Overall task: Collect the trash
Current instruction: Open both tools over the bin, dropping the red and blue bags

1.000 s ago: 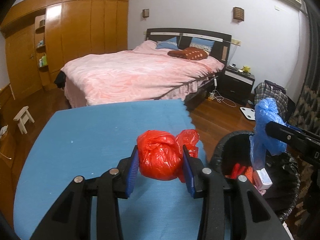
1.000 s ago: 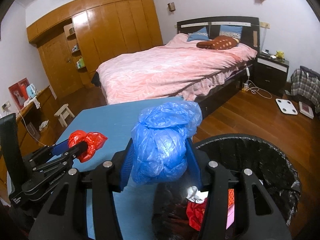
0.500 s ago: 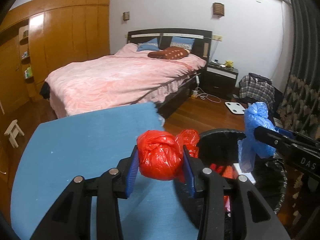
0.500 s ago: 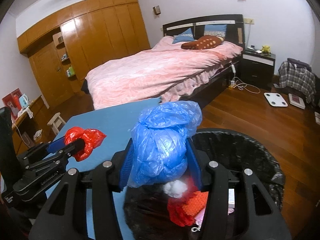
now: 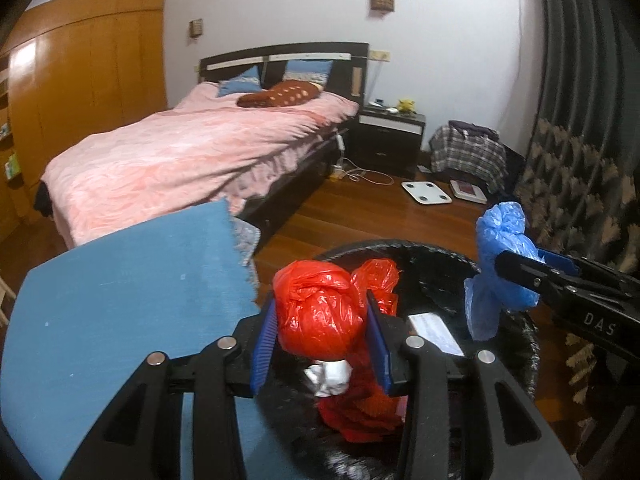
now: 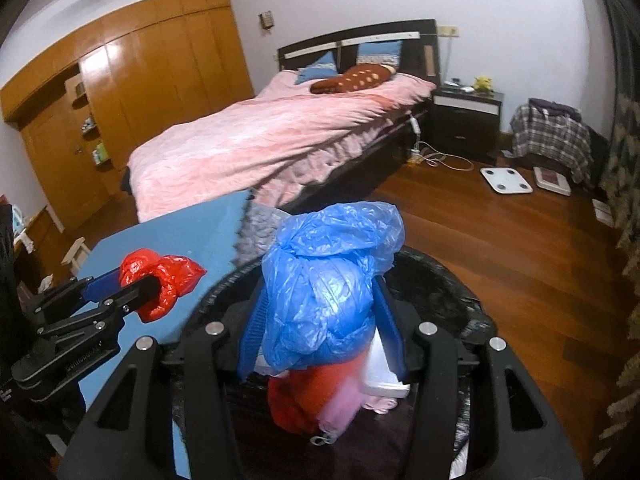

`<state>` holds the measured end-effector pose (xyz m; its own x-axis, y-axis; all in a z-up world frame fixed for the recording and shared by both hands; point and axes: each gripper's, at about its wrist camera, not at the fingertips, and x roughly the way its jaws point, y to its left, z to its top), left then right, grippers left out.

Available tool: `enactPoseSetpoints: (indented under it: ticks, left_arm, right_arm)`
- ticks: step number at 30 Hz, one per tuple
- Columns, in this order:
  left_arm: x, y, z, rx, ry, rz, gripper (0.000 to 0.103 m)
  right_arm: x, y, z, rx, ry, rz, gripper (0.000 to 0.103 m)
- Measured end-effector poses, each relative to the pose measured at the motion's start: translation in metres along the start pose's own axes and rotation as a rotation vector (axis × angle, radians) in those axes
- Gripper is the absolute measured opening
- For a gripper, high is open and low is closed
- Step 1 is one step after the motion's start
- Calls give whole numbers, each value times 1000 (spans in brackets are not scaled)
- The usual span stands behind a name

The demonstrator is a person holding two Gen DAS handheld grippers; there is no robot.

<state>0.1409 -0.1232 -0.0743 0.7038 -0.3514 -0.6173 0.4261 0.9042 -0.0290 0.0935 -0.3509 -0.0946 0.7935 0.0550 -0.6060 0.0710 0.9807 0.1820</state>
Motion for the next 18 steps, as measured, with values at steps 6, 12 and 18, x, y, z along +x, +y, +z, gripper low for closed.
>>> enactPoseSetpoints:
  ticks: [6, 12, 18]
  left_arm:
    - [18, -25, 1, 49, 12, -33, 41]
    - [38, -41, 1, 75, 36, -53, 41]
    - [56, -46, 6, 83, 64, -94, 45]
  right_arm:
    - [6, -21, -7, 18, 16, -37, 49]
    - [18, -33, -16, 26, 45, -53, 49]
    - [30, -39, -22, 37, 74, -68, 55]
